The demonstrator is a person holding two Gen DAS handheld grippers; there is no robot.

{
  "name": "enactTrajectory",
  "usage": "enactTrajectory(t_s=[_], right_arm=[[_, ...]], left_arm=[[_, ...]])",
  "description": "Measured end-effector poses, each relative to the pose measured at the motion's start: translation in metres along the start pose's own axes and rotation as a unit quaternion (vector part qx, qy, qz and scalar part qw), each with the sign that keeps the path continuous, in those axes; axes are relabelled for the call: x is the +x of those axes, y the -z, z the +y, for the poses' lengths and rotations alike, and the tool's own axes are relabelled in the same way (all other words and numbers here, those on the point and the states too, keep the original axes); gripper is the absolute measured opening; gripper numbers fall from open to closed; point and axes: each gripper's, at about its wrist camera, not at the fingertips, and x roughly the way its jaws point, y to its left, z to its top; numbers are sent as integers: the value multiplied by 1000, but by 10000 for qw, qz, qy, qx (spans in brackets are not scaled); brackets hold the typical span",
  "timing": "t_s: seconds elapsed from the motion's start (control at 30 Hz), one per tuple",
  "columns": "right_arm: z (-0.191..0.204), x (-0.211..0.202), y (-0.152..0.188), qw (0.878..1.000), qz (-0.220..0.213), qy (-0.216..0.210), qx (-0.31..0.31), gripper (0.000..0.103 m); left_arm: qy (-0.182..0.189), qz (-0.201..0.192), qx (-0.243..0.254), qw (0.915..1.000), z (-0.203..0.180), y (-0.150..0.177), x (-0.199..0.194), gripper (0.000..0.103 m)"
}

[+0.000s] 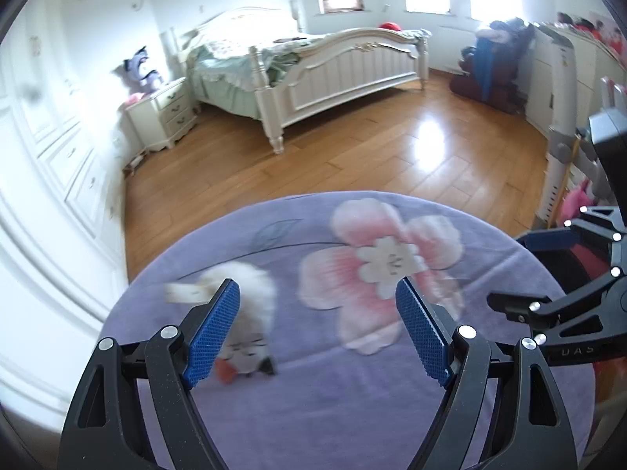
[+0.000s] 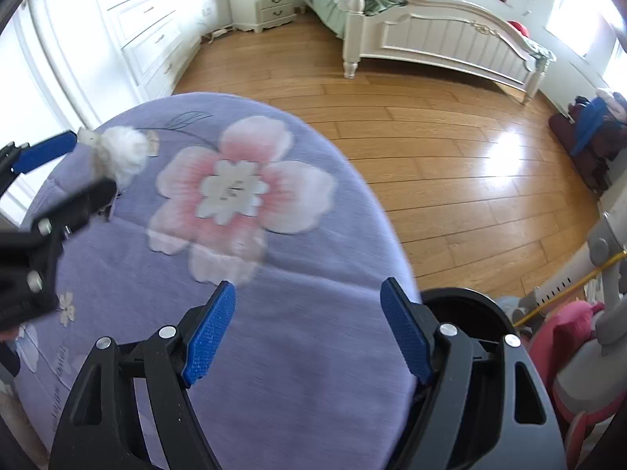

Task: Collect trash
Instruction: 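Move both open grippers back toward the plush toy on the table, then grasp the white fluffy plush toy with the left gripper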

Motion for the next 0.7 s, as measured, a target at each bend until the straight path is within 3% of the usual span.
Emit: enactTrajectory(t_s=[0.17, 0.37, 0.53, 0.6, 0.7], right_arm=[[33, 8, -15, 9997, 61, -131, -214, 76], [72, 27, -37, 9975, 149, -332, -609, 75], [95, 40, -53, 9951, 152, -568, -793, 75], [101, 43, -59, 9942, 138, -682, -822, 75], [103, 45, -66, 9939, 120, -703, -842, 75]], left_arm=[[-189, -44, -533, 9984, 64, 16, -6, 81], [-236, 250, -867, 9956, 113, 41, 8, 81], [-23, 357, -703, 9969, 110, 46, 19, 81], [307, 444, -646, 9964, 99, 46, 26, 81], [416, 373, -524, 9971, 88, 49, 28, 81]])
